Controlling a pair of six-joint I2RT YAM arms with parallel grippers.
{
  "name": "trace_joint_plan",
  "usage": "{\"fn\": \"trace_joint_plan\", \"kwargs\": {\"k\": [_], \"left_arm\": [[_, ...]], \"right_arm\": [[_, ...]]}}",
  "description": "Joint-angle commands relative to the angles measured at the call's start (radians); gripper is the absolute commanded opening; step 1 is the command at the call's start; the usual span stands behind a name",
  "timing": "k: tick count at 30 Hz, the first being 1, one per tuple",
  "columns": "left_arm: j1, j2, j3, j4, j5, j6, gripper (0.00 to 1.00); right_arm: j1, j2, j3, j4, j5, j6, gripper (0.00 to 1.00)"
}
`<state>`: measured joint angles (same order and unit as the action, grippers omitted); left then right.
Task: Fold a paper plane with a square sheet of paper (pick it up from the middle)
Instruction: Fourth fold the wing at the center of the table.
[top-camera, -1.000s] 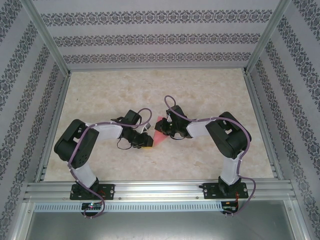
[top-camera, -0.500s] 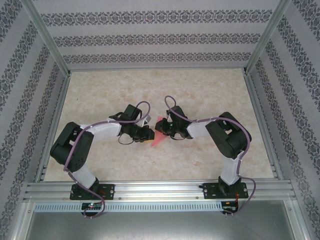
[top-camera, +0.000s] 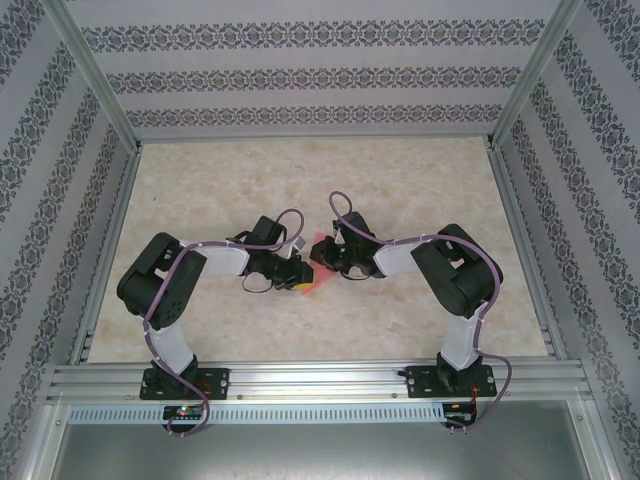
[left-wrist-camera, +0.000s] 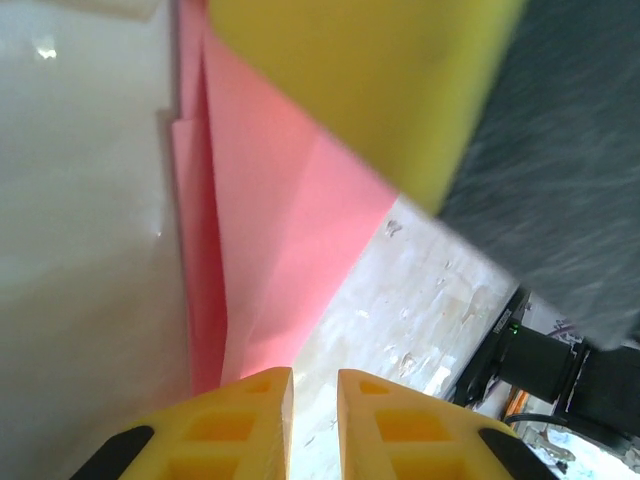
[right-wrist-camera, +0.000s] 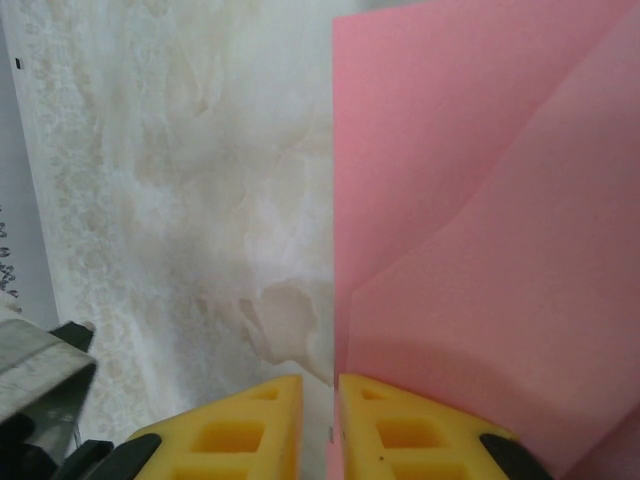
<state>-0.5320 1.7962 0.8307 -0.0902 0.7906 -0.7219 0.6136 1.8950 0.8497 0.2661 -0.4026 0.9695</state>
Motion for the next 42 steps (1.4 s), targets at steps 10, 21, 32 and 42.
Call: {"fn": "trace_joint_plan", "kwargs": {"k": [10,21,32,42], "left_arm": [[-0.004,0.043,-0.036,0.131,0.151,0.004,0.24],[0.046,-0.096,-0.077,0.143,0.005,-0.053,0.22],[0.059,-0.004,-0.073,0.304,0.154,-0.106,0.23],[0.052,0.091,-0.091,0.334,0.16,-0.118,0.23]], "right_arm": [[0.015,0.036,-0.053,-0.102,0.067,-0.021,0.19],[0.018,0.032,-0.071,-0.092,0.069,-0.039,0.17],[0.018,0.033,-0.075,-0.092,0.073,-0.04,0.17],[0.018,0.033,-0.074,-0.094,0.073,-0.039,0.17]]}}
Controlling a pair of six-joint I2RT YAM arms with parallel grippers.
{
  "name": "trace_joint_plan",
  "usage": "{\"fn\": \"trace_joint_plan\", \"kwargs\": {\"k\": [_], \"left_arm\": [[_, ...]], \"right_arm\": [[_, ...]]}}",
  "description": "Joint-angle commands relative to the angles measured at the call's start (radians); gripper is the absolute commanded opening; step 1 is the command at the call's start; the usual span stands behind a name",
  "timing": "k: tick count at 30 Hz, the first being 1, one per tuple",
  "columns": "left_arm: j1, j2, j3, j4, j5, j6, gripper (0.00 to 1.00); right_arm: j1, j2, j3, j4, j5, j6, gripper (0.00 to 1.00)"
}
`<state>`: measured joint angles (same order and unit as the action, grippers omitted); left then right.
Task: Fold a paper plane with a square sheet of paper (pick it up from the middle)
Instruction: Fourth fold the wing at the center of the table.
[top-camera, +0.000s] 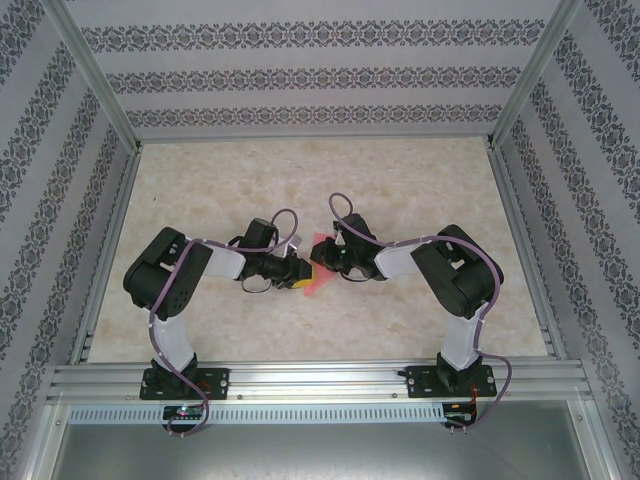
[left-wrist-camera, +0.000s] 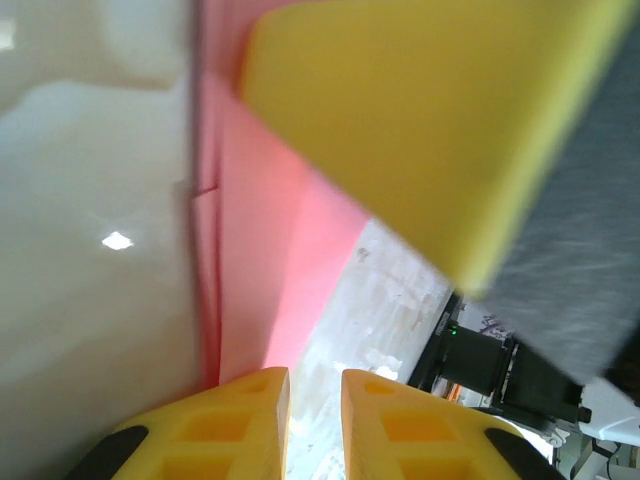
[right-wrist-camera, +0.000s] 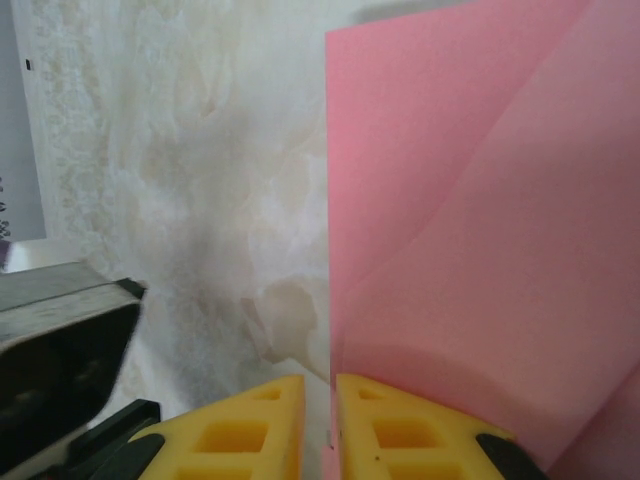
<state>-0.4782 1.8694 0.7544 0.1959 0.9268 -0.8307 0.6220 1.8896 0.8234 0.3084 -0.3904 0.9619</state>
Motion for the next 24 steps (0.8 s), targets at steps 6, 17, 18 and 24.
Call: {"fn": "trace_joint_plan", "kwargs": {"k": [6,17,18,24], "left_arm": [[-0.027,0.05,-0.005,-0.041,0.04,0.064,0.22],[-0.074,0.077,0.105,-0.474,-0.123,0.317,0.14],[-0.086,0.076,0.115,-0.5,-0.147,0.33,0.13],[-0.117,0.082,0.138,-0.572,-0.293,0.326,0.06]], "right_arm": [[0.011,0.036,-0.049,-0.131,0.063,-0.025,0.18],[0.013,0.01,-0.029,-0.174,0.09,-0.017,0.18],[0.014,0.005,-0.027,-0.183,0.099,-0.015,0.17],[0.013,-0.006,-0.01,-0.201,0.118,-0.004,0.13]]}}
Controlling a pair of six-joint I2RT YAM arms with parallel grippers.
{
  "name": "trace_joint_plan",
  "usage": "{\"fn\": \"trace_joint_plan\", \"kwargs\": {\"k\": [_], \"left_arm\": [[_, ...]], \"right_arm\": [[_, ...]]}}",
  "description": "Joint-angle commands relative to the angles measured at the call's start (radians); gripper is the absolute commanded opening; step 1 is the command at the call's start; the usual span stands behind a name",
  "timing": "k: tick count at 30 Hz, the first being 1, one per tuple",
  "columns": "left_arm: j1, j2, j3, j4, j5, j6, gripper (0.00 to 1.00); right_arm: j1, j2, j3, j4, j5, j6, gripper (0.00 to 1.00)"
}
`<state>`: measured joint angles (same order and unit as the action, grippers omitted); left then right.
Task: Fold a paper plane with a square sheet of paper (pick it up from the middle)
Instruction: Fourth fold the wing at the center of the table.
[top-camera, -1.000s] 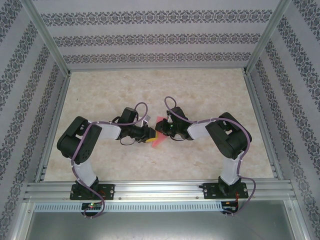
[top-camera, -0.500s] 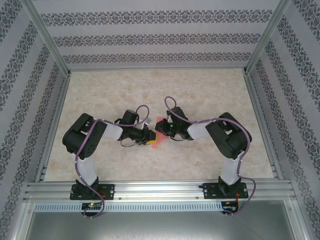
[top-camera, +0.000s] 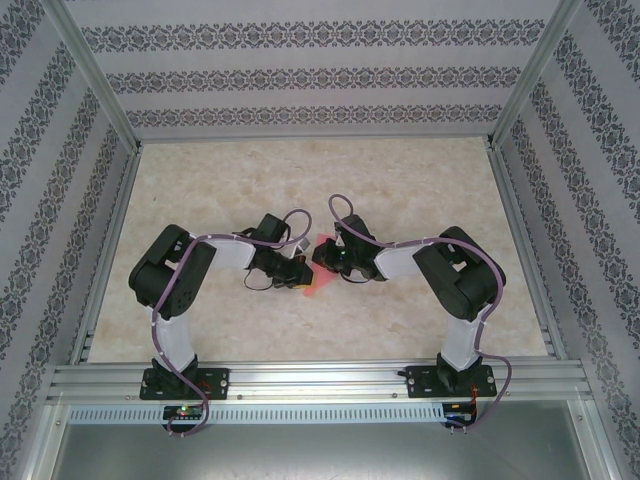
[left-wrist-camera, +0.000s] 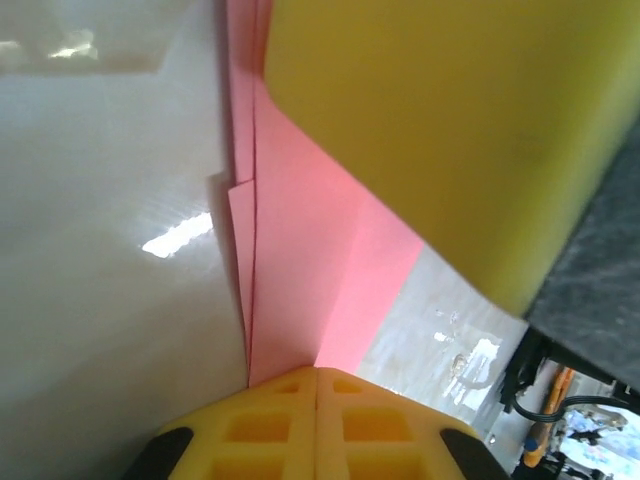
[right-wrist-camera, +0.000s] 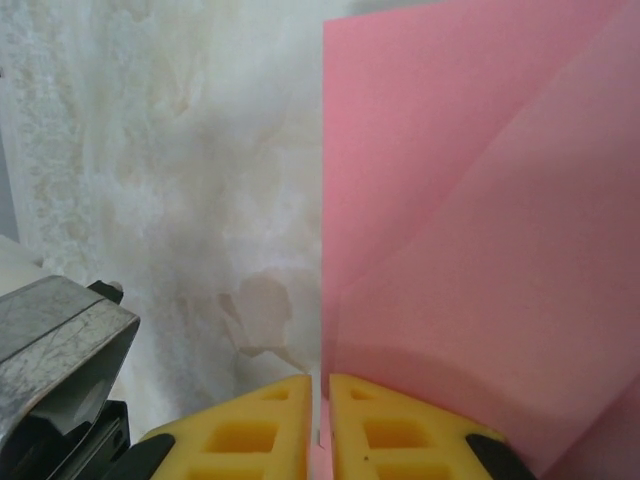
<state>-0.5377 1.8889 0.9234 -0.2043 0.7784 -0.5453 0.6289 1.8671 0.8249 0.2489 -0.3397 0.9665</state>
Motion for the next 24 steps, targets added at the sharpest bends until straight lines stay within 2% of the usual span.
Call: {"fn": "trace_joint_plan", "kwargs": {"k": [1,7,17,24], "left_arm": [[-0.06,0.064,-0.032,-0.176,-0.163,0.039,0.05],[-0.085,0.094,-0.032,-0.202,-0.227,0.047,0.01],[-0.091,0.088,-0.034,-0.211,-0.276,0.043,0.0],[-0.091,0.087,-0.03,-0.209,-0.272,0.046,0.0]], "right_arm": [[0.006,0.018,-0.005,-0.144,0.065,-0.009,0.13],[-0.009,-0.017,0.013,-0.081,0.029,0.009,0.13],[-0.05,-0.208,0.002,-0.17,0.057,-0.035,0.1],[-0.003,-0.168,-0.028,-0.108,0.007,-0.012,0.09]]}}
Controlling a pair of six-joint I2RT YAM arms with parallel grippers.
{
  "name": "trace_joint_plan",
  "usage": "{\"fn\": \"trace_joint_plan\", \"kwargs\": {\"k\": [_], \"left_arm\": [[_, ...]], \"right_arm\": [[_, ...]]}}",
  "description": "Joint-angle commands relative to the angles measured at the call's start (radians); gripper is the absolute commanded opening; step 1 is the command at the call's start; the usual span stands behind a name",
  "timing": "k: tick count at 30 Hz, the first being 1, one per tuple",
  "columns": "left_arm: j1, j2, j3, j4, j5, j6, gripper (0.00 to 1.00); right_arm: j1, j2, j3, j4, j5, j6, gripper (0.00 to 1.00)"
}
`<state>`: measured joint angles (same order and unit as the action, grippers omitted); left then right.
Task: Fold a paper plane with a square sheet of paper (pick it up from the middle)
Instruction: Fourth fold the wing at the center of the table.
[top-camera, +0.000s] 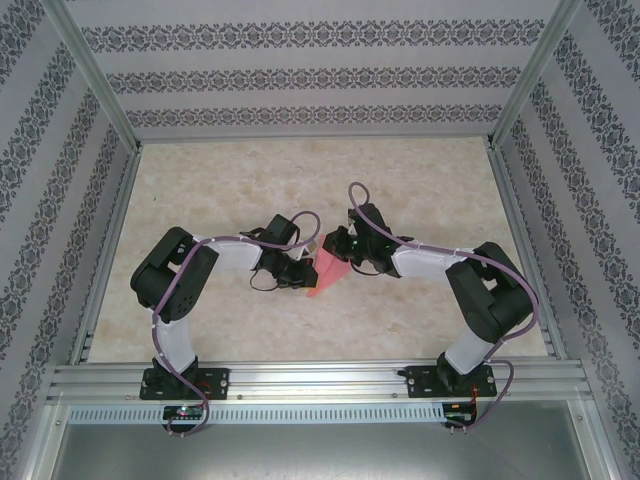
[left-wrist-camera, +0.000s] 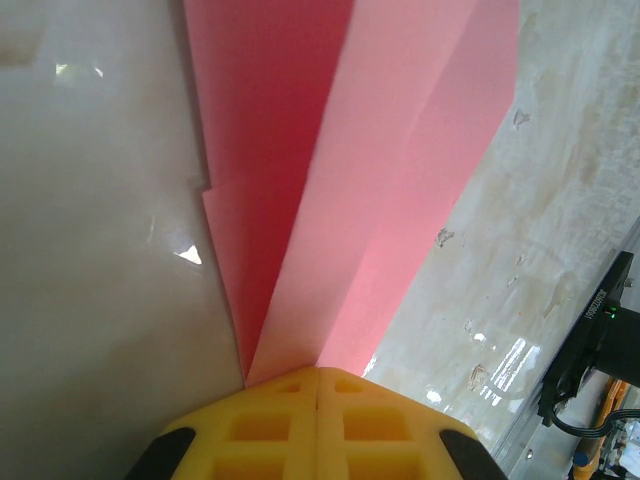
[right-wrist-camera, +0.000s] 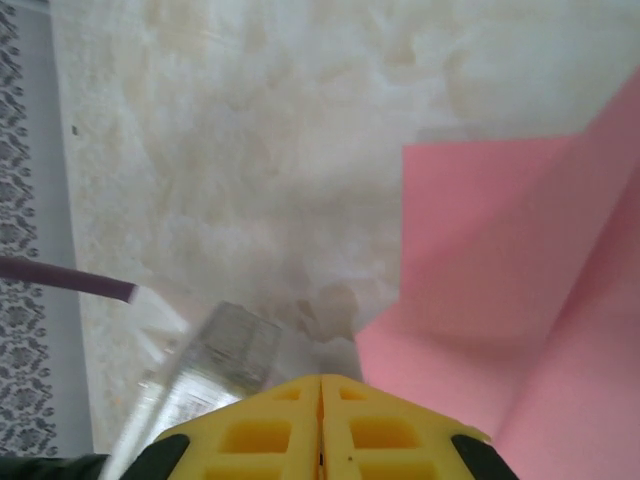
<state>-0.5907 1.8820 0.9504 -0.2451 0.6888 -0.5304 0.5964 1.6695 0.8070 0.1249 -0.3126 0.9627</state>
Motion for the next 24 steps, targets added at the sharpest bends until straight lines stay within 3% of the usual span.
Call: {"fn": "trace_joint_plan", "kwargs": {"k": [1,9,24], "left_arm": [[-0.039,0.095,-0.057,-0.169,-0.183,0.033,0.0],[-0.038,0.098,-0.05,-0.182,-0.184,0.047,0.0],[-0.039,0.114,-0.067,-0.204,-0.229,0.073,0.0]], "right_arm": [[0.037,0.044,-0.002,0.013,-0.02,-0.009,0.09],[0.051,0.13,0.02,-0.017,0.033,-0.011,0.1],[-0.04,0.202,0.064,-0.038,0.026,-0.078,0.13]]}}
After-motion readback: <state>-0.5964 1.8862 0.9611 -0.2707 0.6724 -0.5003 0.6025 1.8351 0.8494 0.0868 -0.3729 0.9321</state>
